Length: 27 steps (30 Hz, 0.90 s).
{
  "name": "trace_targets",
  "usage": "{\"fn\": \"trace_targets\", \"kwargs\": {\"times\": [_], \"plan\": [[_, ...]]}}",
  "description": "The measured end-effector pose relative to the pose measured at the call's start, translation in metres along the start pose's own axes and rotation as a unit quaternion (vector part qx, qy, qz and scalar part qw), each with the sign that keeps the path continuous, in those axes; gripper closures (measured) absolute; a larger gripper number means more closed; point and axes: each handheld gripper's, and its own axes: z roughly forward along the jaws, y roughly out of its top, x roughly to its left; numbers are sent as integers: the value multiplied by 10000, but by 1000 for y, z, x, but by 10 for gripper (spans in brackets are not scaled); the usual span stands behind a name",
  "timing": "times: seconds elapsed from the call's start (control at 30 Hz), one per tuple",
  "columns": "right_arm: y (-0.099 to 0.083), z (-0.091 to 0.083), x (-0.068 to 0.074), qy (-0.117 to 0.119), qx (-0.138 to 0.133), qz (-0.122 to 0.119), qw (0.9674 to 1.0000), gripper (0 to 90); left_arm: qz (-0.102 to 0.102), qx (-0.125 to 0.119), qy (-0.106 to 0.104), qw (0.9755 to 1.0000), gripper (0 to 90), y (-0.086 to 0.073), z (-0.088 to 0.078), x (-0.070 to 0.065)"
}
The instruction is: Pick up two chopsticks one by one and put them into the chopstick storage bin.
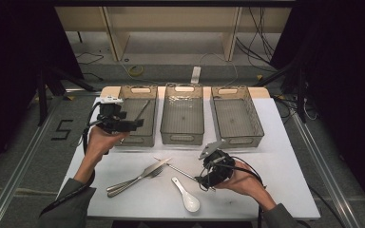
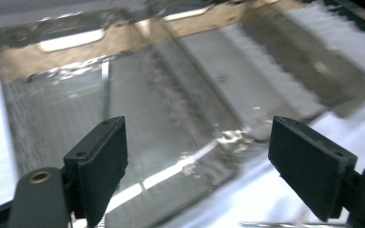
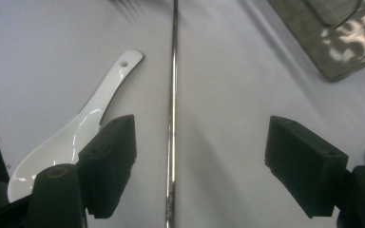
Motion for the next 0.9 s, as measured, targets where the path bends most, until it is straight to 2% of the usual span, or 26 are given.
{"fn": "trace_targets", "kwargs": {"times": [0.07,0.17,0.23,0.33,0.47,0.53,0.67,0.9], "plan": [[4,2,0,67,223,43,9997,281,70,-168,4,9998,189,-5,-4,-8],[7,8,-3,103,429,-77,9990,305,222,-349,90,9991,182,-15,-6,-17],[9,12,-2,118,551,-115,9983,314,183,-420,34,9989,177,-21,-7,-20],[11,17,-1,161,779,-141,9967,326,251,-368,-89,9990,171,-31,-7,-24],[13,24,-1,183,1011,-155,9946,347,220,-411,-282,9985,164,-42,-8,-29],[14,27,-2,163,1059,-218,9940,365,305,-441,-312,9981,164,-46,-10,-31],[14,30,-2,171,1150,-269,9929,413,349,-515,-356,9974,163,-52,-13,-36],[14,34,-1,260,1309,-407,9902,509,302,-351,-464,9978,161,-72,-14,-41]]}}
